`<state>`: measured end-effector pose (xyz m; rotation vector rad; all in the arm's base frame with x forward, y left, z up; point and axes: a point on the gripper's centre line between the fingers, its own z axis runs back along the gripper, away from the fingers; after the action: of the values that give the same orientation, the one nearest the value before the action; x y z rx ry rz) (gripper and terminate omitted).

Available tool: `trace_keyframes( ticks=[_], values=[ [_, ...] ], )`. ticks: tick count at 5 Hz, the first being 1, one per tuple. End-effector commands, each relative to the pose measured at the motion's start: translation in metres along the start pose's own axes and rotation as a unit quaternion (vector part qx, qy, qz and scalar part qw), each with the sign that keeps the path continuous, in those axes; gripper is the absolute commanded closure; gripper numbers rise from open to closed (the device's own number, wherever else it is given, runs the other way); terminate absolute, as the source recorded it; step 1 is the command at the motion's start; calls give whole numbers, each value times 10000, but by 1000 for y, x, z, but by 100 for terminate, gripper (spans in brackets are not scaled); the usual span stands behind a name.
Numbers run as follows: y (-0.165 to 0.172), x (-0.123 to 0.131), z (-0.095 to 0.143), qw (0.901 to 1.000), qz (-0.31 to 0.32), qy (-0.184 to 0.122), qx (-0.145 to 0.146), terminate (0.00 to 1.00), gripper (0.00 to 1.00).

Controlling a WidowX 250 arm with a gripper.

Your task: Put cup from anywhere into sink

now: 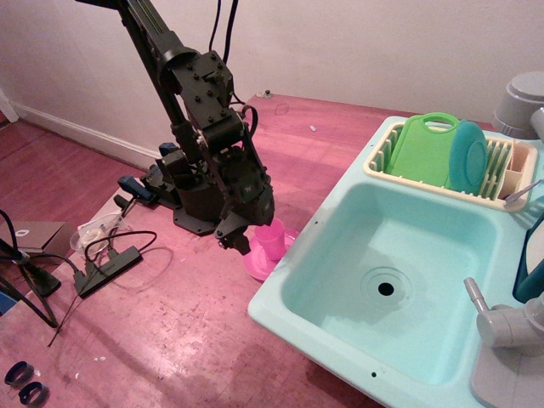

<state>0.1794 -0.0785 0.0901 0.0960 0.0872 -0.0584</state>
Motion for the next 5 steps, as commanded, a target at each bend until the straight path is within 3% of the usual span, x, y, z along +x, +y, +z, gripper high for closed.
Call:
trace_keyframes(
  ticks=[1, 5],
  values=[
    [0, 0, 0, 10000, 0, 0, 0, 0, 0],
    [3, 12, -17, 9999, -139, -52, -88, 0, 0]
  ],
)
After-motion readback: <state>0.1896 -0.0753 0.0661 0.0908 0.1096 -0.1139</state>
